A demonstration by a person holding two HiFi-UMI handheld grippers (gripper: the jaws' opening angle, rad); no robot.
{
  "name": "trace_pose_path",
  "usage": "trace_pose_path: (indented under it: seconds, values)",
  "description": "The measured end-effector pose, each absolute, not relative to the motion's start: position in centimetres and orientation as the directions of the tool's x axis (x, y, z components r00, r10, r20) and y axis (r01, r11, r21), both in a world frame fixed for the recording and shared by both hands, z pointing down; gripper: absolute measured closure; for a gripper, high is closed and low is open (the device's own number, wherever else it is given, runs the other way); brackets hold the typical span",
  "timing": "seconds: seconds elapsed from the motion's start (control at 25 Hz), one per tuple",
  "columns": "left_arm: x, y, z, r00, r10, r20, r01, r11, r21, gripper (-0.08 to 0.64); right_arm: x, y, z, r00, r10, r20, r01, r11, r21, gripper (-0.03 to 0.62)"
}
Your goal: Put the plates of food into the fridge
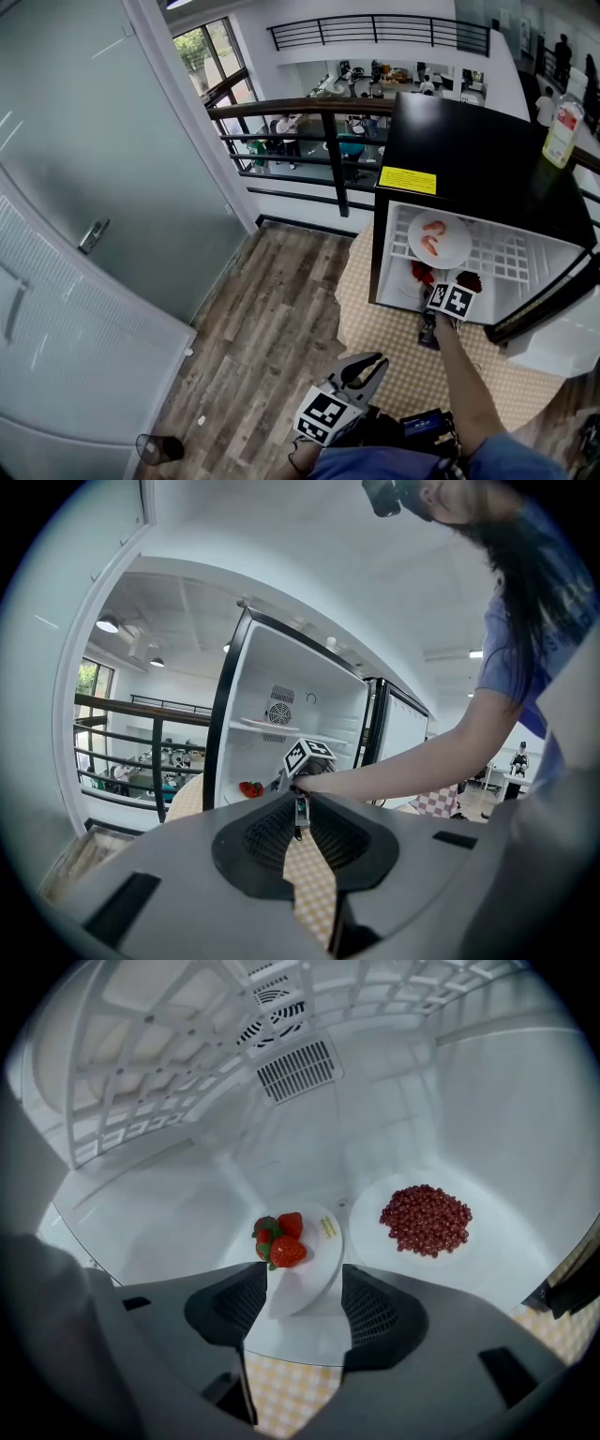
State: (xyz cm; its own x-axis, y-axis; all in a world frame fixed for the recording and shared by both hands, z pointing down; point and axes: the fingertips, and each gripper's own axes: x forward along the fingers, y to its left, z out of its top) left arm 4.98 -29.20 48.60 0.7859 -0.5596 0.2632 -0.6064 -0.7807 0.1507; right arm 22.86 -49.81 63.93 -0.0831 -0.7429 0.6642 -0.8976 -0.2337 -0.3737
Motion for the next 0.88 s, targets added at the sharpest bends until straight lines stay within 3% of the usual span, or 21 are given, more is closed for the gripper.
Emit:
trace_pose_path:
  seconds: [0.28, 0.88]
  values:
    - [5.0, -29.0, 48.3, 0.795, -0.553, 0.25, -0.596, -0.788, 0.155, 0.515, 21.4, -48.0, 59.9, -0.191, -0.819, 0.54, -0.836, -0.153, -0.527, 0.354]
    - [4.3, -27.6, 47.7, 0.836, -0.5, 0.227, -0.538, -0.829, 0.153, 0.515, 15.4, -36.5, 50.9, -0.348, -0.868, 0.354, -0.785, 0.064, -0.617, 0.489]
